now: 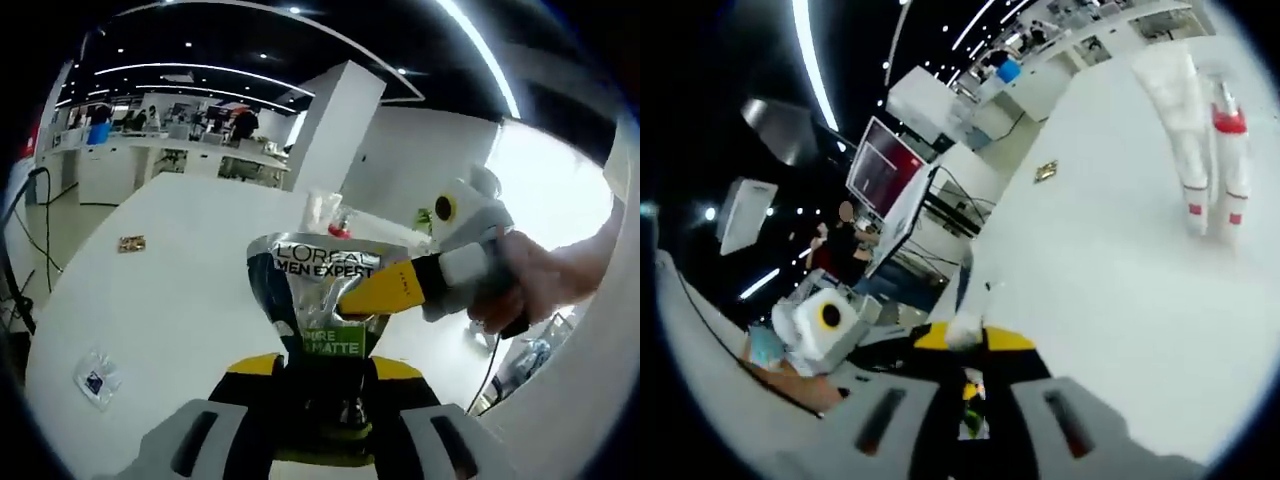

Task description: Arrange the skincare products in the storage area until every visible bottle or jar stands upright without overlapping.

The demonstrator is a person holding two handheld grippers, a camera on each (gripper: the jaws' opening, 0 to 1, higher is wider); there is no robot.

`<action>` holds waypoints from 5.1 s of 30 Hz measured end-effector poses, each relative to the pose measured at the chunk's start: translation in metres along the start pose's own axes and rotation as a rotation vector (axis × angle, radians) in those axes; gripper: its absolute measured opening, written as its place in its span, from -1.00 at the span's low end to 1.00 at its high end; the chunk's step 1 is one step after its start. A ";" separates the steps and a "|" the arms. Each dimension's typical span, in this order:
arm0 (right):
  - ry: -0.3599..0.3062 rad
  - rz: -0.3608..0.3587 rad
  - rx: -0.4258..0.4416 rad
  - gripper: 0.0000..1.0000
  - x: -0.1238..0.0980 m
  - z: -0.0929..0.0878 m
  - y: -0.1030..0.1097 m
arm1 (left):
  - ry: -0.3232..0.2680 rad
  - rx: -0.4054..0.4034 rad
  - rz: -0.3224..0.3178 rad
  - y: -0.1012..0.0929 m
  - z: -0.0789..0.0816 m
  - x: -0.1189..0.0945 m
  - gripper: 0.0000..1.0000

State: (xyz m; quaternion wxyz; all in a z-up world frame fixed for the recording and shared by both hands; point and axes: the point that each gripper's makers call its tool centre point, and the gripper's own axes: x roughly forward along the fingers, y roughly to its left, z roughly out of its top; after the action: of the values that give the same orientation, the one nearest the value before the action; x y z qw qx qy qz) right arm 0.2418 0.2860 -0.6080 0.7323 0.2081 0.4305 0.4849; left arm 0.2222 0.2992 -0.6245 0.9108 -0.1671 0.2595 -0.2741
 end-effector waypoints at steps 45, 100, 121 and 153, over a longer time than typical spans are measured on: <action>-0.056 0.329 -0.119 -0.95 -0.014 0.012 0.071 | -0.303 -0.576 -0.629 -0.001 0.096 -0.056 -0.95; -0.308 0.065 0.257 -0.95 -0.004 0.090 -0.037 | -0.150 -0.599 -0.242 0.066 0.103 0.049 -1.00; -0.460 0.373 0.309 -0.94 -0.033 0.121 0.009 | -0.158 -0.626 -0.513 0.010 0.130 0.018 -0.97; -0.376 0.192 0.187 -0.95 -0.022 0.092 0.004 | -0.233 -0.675 -0.328 0.042 0.135 0.026 -0.98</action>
State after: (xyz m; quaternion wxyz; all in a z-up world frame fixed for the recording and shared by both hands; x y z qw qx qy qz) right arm 0.3124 0.2786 -0.5455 0.7276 0.4018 0.3079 0.4629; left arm 0.3344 0.3394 -0.5438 0.7722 -0.5264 0.1999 -0.2944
